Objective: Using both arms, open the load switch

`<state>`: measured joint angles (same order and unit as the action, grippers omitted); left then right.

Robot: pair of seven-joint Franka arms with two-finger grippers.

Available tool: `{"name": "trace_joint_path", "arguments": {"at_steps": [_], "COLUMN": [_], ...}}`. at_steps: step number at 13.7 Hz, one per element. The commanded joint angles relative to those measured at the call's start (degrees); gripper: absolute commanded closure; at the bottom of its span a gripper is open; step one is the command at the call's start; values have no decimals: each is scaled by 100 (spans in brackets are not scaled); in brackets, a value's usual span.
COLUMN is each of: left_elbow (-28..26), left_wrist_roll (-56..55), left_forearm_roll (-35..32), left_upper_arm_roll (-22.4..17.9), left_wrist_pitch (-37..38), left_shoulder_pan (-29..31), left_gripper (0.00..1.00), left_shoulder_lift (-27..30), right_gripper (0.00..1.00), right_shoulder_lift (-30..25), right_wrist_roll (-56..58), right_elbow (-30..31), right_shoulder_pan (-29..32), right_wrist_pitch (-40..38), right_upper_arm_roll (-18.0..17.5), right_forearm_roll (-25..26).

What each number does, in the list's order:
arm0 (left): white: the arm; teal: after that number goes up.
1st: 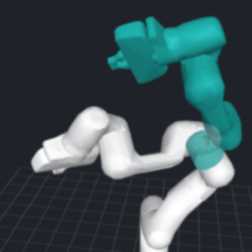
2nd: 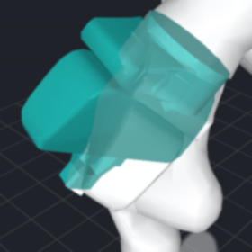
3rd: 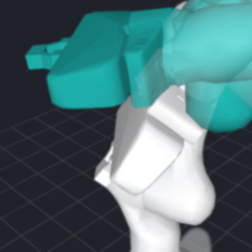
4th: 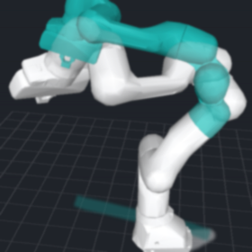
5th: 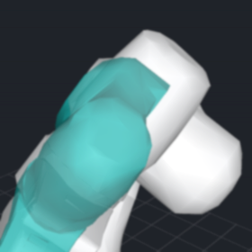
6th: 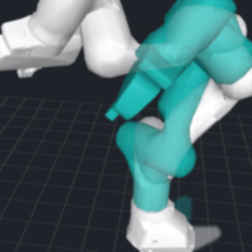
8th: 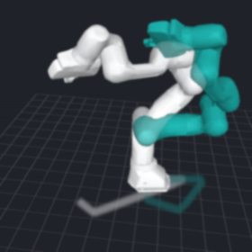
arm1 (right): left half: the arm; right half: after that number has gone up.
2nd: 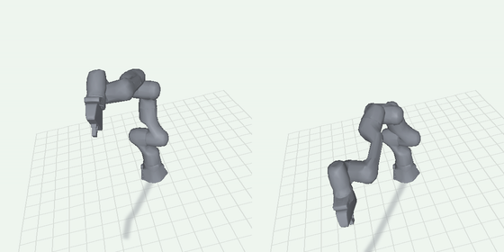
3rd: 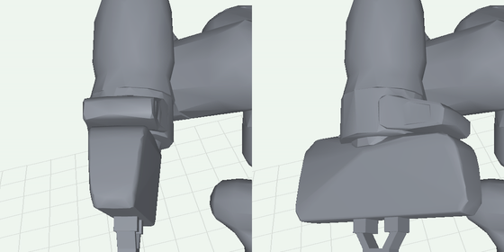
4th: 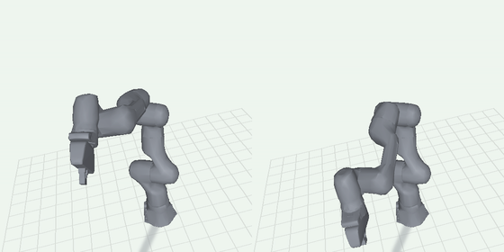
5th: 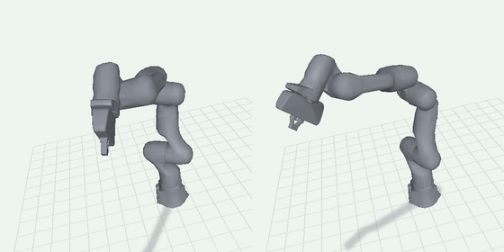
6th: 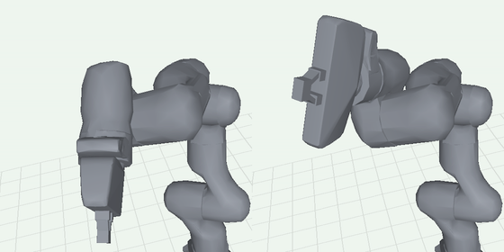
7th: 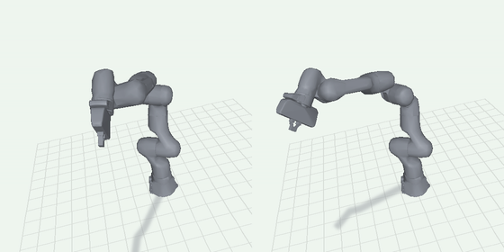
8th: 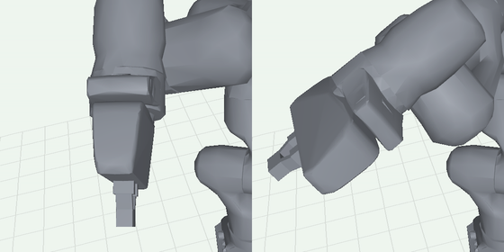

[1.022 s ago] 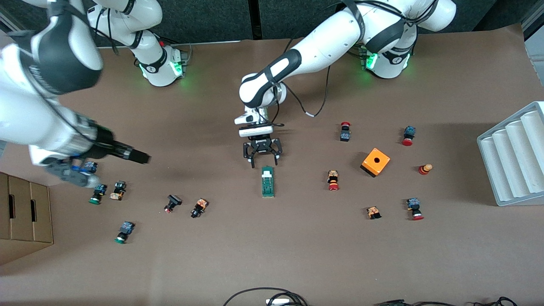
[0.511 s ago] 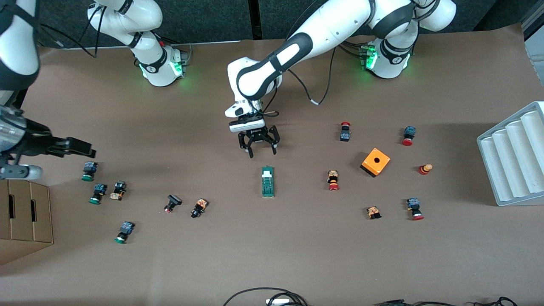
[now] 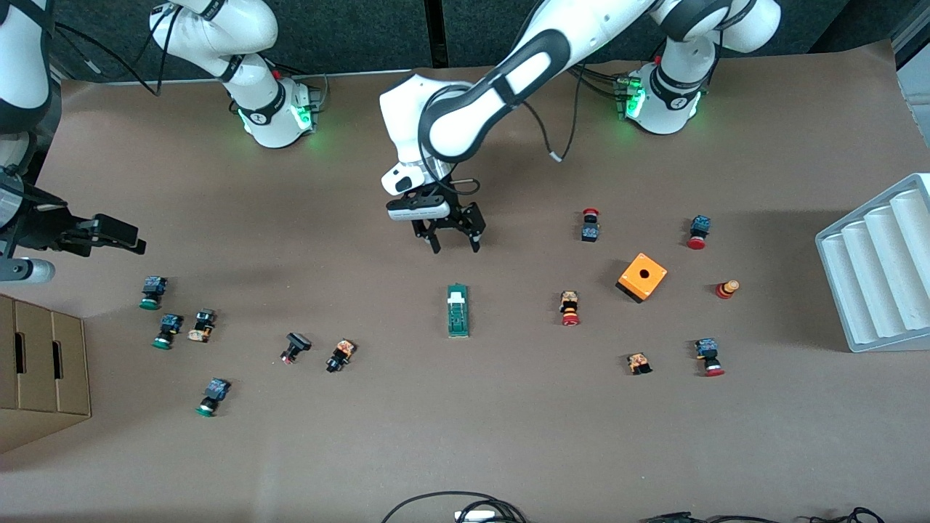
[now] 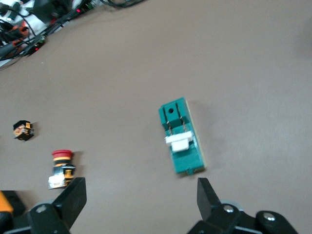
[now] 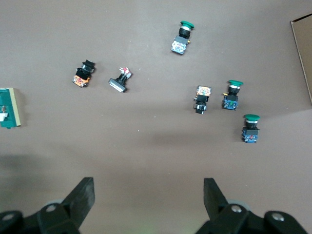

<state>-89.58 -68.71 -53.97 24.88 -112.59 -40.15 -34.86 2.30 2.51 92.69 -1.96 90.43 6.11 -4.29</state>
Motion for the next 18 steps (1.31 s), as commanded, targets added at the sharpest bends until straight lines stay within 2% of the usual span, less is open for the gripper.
{"name": "trace_joint_path", "arguments": {"at_steps": [1, 8, 13, 16, 18], "left_elbow": [-139, -148, -139, -139, -121], "left_wrist_roll": [1382, 3151, 4268, 5127, 5804], "left_forearm_roll": [797, 1835, 2627, 3127, 3663], "left_upper_arm_roll": [-9, -9, -9, -18, -18], "left_wrist_pitch": [62, 553, 756, 975, 1064], "left_shoulder_pan": [323, 877, 1544, 2062, 2641], "left_gripper": [0, 0, 0, 0, 0], "left_shoulder_lift": [584, 1296, 1841, 2210, 2474], "right_gripper": [0, 0, 0, 0, 0], "right_shoulder_lift": [-54, 25, 25, 34, 43], "right_wrist_roll": [-22, -5, 4, 4, 4], "right_elbow": [188, 153, 144, 127, 74], "right_shoulder_pan": [-42, -51, -50, -50, -68], "right_wrist_pitch": [193, 378, 370, 405, 396], "right_upper_arm_roll": [-31, -40, -40, -40, -40], "right_forearm_roll": [209, 209, 209, 209, 218]}}
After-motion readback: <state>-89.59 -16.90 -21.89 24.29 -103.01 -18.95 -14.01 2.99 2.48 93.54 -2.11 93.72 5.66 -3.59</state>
